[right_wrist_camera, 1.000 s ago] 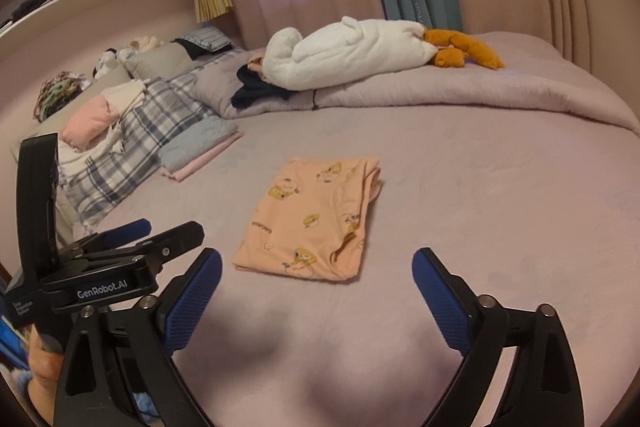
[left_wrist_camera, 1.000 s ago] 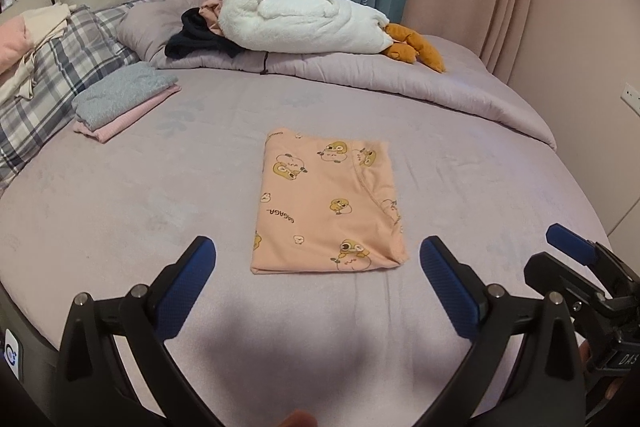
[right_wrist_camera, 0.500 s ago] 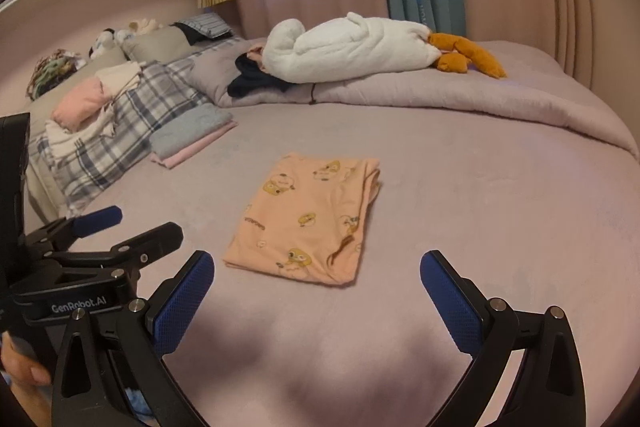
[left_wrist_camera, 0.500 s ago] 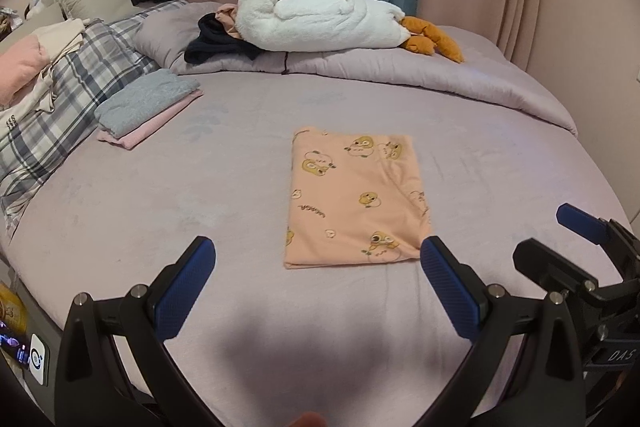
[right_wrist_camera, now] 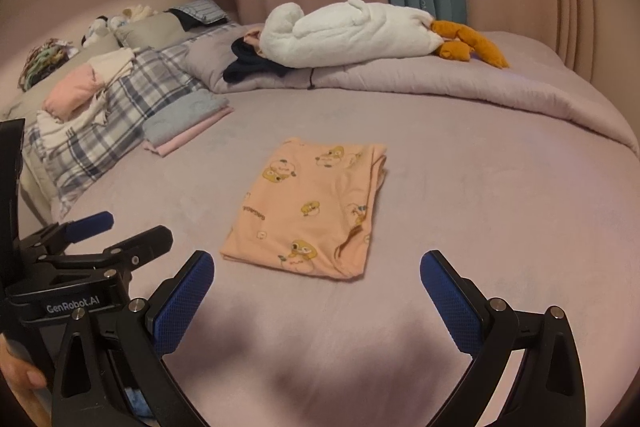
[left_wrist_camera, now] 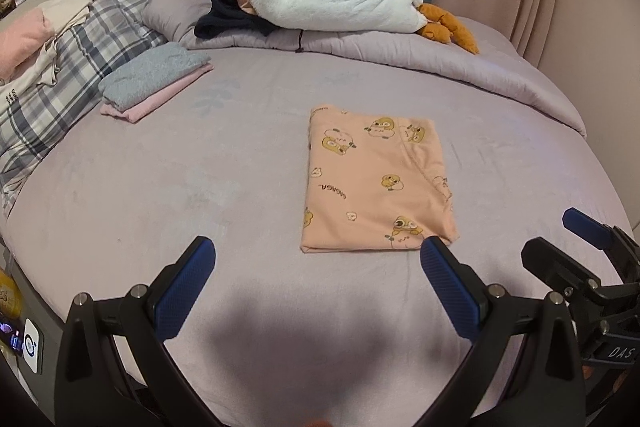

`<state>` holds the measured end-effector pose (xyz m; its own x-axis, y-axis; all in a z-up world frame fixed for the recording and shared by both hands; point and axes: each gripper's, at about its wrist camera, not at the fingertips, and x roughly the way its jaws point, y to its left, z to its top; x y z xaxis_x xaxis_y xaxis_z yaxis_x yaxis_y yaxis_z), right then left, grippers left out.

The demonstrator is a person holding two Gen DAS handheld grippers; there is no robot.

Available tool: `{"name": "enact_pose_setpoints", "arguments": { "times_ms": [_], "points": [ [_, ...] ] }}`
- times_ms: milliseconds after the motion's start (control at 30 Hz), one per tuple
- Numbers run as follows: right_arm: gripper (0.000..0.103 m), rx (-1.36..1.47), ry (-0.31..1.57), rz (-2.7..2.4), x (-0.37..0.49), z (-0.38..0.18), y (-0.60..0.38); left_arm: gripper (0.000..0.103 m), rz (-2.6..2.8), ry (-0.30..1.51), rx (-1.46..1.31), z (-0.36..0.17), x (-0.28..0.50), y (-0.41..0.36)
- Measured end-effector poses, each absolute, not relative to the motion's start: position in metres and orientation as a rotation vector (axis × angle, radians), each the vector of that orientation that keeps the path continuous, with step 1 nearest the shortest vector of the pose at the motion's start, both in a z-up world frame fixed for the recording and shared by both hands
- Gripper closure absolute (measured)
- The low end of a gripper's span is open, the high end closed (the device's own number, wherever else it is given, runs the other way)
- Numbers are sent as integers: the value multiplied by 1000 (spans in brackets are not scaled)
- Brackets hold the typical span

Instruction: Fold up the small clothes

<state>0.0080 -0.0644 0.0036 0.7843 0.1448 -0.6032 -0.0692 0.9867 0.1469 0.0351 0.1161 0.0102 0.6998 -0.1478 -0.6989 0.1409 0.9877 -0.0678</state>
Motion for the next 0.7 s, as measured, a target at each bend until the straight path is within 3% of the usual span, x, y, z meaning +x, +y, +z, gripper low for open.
{"name": "enact_pose_setpoints", "arguments": {
  "times_ms": [700],
  "points": [
    [1, 108, 678, 134, 14, 4, -64, 0, -157, 794, 13, 6, 34, 117]
  ]
}}
